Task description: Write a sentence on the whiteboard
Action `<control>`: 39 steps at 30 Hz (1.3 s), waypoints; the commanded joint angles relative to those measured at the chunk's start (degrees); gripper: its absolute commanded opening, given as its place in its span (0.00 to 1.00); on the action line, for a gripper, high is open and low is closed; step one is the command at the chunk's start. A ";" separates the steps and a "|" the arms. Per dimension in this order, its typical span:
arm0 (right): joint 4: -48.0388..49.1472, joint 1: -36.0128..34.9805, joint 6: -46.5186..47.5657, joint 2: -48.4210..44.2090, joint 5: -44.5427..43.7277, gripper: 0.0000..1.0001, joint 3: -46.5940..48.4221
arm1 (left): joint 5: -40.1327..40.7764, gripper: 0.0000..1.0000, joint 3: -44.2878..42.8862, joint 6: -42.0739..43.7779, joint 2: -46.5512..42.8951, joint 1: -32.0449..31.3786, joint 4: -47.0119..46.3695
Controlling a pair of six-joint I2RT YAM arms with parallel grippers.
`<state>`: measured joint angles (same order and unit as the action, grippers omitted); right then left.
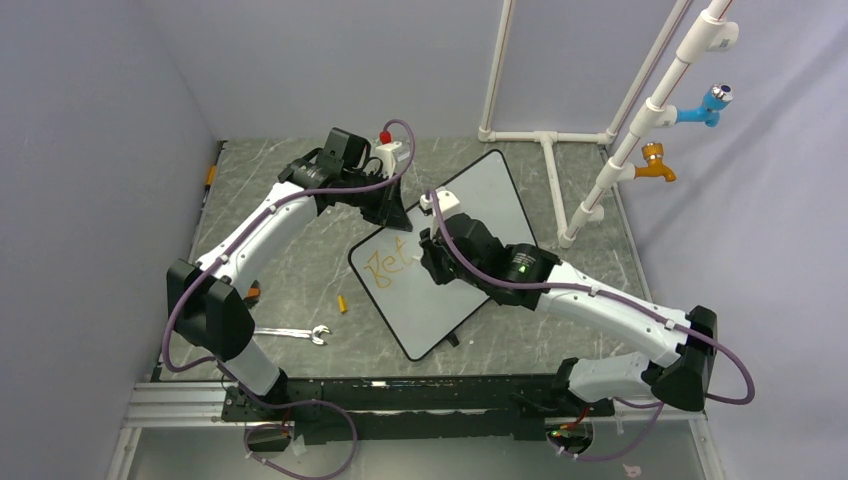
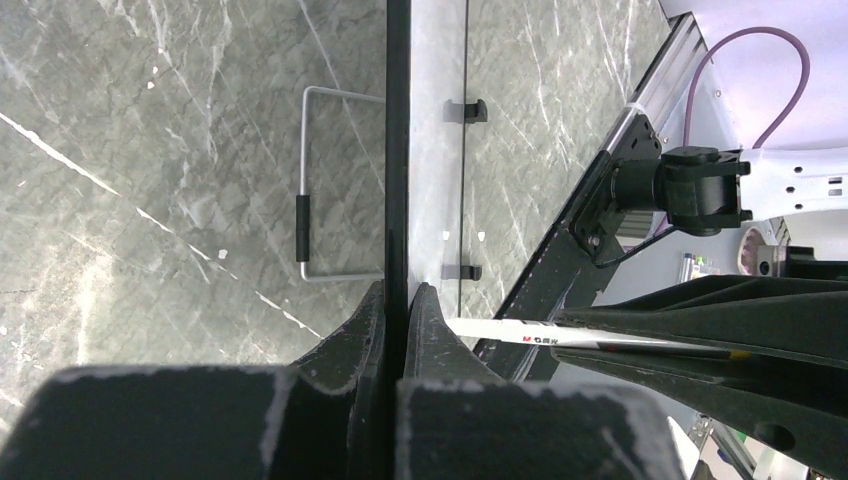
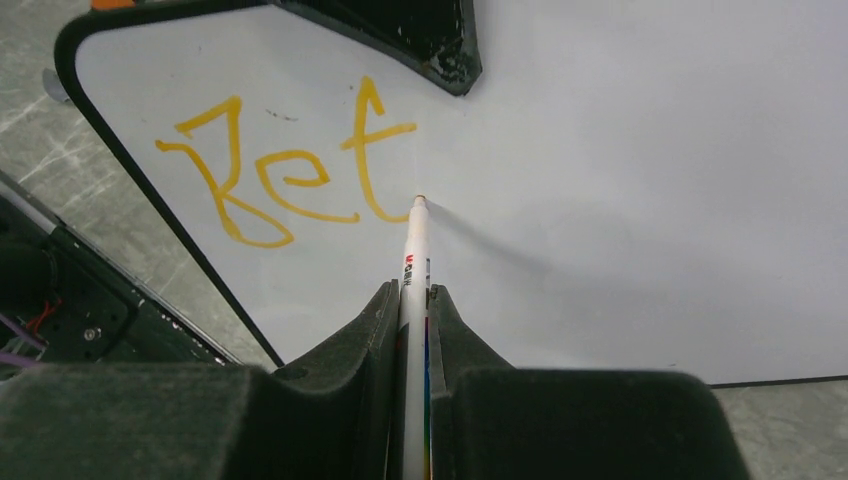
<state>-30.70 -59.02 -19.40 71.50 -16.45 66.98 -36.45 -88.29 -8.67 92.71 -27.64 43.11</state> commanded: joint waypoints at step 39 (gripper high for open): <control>4.35 3.83 2.53 -0.21 -2.49 0.00 2.71 | 11.37 0.00 -0.57 6.47 -1.83 -0.13 0.00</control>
<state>-28.51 -56.62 -17.32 71.33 -18.44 69.17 -35.81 -88.29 -8.86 91.98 -28.16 43.27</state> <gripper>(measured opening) 0.141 0.053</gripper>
